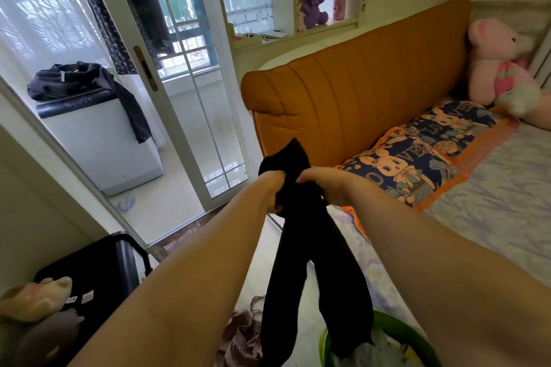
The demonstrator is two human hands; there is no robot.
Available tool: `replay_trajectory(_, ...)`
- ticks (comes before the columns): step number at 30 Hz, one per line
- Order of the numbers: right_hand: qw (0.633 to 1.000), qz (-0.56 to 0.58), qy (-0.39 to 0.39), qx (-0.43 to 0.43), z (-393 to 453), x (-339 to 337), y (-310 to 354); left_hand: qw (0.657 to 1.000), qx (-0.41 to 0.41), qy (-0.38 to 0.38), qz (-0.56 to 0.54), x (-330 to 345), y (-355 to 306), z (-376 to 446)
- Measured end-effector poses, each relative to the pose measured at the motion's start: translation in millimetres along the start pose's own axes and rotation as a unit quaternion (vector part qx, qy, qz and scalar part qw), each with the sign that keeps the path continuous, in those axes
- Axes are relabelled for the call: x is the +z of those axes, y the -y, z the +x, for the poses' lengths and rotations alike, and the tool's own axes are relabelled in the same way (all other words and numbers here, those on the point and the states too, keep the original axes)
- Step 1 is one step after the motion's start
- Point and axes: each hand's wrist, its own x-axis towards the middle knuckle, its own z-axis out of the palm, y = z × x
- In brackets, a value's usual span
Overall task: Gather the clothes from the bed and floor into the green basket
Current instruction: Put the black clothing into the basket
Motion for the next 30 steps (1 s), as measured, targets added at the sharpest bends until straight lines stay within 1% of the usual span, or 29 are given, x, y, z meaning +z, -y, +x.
replay_trajectory(1,0.999,-0.044,0.026,-0.02,1.5,4.2,-1.4,1.0,0.027,-0.006,-0.008,7.3,-6.7,-1.5)
replay_trajectory(2,0.995,-0.093,0.023,-0.042,5.6,6.4,0.2,0.998,0.055,-0.02,0.002,12.2,-12.3,-0.9)
replay_trajectory(3,0.987,-0.146,0.003,-0.066,7.2,8.8,2.9,0.996,0.085,-0.037,0.009,13.5,-15.7,1.8)
replay_trajectory(4,0.976,-0.195,-0.032,-0.092,10.7,8.6,5.6,0.993,0.107,-0.039,0.005,13.0,-17.0,2.2)
replay_trajectory(5,0.963,-0.233,-0.081,-0.111,13.4,6.9,8.4,0.992,0.126,-0.021,-0.004,10.6,-15.5,0.8)
replay_trajectory(6,0.953,-0.246,-0.129,-0.122,13.7,4.7,10.1,0.99,0.143,0.008,-0.006,7.9,-12.1,-0.4)
replay_trajectory(7,0.954,-0.222,-0.157,-0.124,11.5,1.6,11.0,0.987,0.158,0.03,-0.005,1.9,-6.9,2.0)
replay_trajectory(8,0.965,-0.167,-0.165,-0.119,10.2,-2.1,11.4,0.983,0.18,0.035,-0.005,-5.5,0.0,4.0)
replay_trajectory(9,0.975,-0.108,-0.158,-0.109,5.5,-4.2,12.9,0.978,0.206,0.025,-0.012,-14.2,6.3,7.5)
replay_trajectory(10,0.983,-0.048,-0.145,-0.097,2.3,-5.8,14.2,0.974,0.226,-0.004,-0.014,-23.0,13.4,10.7)
replay_trajectory(11,0.987,0.009,-0.133,-0.085,-1.4,-6.1,16.6,0.973,0.226,-0.038,-0.004,-32.5,19.9,16.2)
replay_trajectory(12,0.988,0.063,-0.119,-0.077,-4.4,-8.7,17.9,0.976,0.206,-0.064,0.018,-40.3,27.1,23.3)
replay_trajectory(13,0.986,0.106,-0.102,-0.074,-7.7,-9.2,20.3,0.982,0.169,-0.068,0.054,-47.5,35.8,29.3)
replay_trajectory(14,0.984,0.141,-0.077,-0.072,-12.7,-9.4,23.3,0.985,0.125,-0.049,0.11,-50.8,44.7,31.4)
replay_trajectory(15,0.983,0.163,-0.051,-0.075,-16.9,-9.9,26.1,0.981,0.092,-0.026,0.17,-50.3,52.6,32.2)
replay_trajectory(16,0.981,0.176,-0.027,-0.077,-18.6,-10.9,27.9,0.972,0.077,-0.008,0.223,-48.1,58.2,32.5)
replay_trajectory(17,0.979,0.188,-0.009,-0.082,-18.7,-12.0,29.3,0.963,0.081,0.013,0.256,-44.3,61.4,33.2)
replay_trajectory(18,0.976,0.198,0.004,-0.087,-20.4,-12.2,31.6,0.958,0.101,0.033,0.265,-38.9,62.8,33.6)
replay_trajectory(20,0.968,0.231,0.015,-0.101,-22.5,-13.2,37.2,0.954,0.138,0.065,0.258,-25.8,59.2,27.3)
replay_trajectory(23,0.947,0.291,0.006,-0.135,-21.2,-15.8,38.8,0.946,0.171,0.075,0.266,-12.8,51.3,26.8)
replay_trajectory(25,0.921,0.359,-0.023,-0.152,-19.9,-19.8,36.7,0.958,0.16,0.085,0.224,-10.5,47.5,30.6)
replay_trajectory(27,0.885,0.443,-0.046,-0.136,-12.7,-34.1,26.0,0.973,0.139,0.067,0.172,-5.8,44.7,32.8)
replay_trajectory(28,0.885,0.449,-0.044,-0.115,-7.9,-42.3,17.6,0.977,0.136,0.046,0.159,-2.7,43.1,34.1)
replay_trajectory(29,0.903,0.418,-0.043,-0.083,-1.9,-49.8,7.8,0.979,0.135,0.025,0.154,0.5,41.0,36.0)
replay_trajectory(30,0.934,0.353,-0.04,-0.042,-0.4,-53.4,-1.1,0.981,0.129,0.004,0.144,5.1,38.0,39.0)
